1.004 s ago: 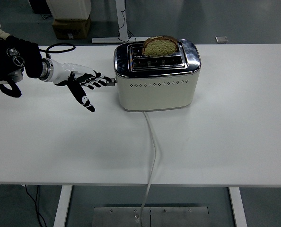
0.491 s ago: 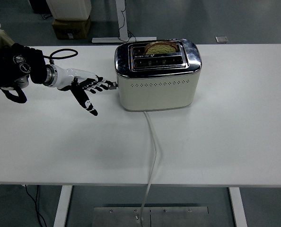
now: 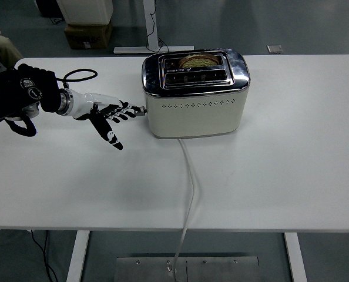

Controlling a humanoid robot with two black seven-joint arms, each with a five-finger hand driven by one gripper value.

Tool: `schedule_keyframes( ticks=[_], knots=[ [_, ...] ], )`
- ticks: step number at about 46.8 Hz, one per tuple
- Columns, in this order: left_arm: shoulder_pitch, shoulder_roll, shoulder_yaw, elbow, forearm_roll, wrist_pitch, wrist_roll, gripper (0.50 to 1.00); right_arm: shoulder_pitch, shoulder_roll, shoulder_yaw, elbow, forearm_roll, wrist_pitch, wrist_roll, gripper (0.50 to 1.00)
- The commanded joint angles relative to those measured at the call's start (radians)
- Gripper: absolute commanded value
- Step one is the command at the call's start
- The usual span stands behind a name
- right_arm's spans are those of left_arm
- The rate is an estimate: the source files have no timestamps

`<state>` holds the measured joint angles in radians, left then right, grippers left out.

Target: Press down toaster

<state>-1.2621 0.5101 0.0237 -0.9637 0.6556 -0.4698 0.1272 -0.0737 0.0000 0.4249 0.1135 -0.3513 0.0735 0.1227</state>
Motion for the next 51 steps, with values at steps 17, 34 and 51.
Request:
schedule_keyframes(
  ticks=[17,34,51],
  knots=[
    [0.02,0.002,0.001,0.0,-0.001,0.002,-0.001,1.0,0.0,0.0,0.0,0.0,0.0,0.0,0.0,1.0],
    [0.021,0.013,-0.001,0.0,-0.001,0.002,-0.001,1.0,0.0,0.0,0.0,0.0,0.0,0.0,0.0,1.0],
    [0.02,0.018,-0.001,0.0,-0.008,0.002,-0.001,1.0,0.0,0.0,0.0,0.0,0.0,0.0,0.0,1.0]
  ],
)
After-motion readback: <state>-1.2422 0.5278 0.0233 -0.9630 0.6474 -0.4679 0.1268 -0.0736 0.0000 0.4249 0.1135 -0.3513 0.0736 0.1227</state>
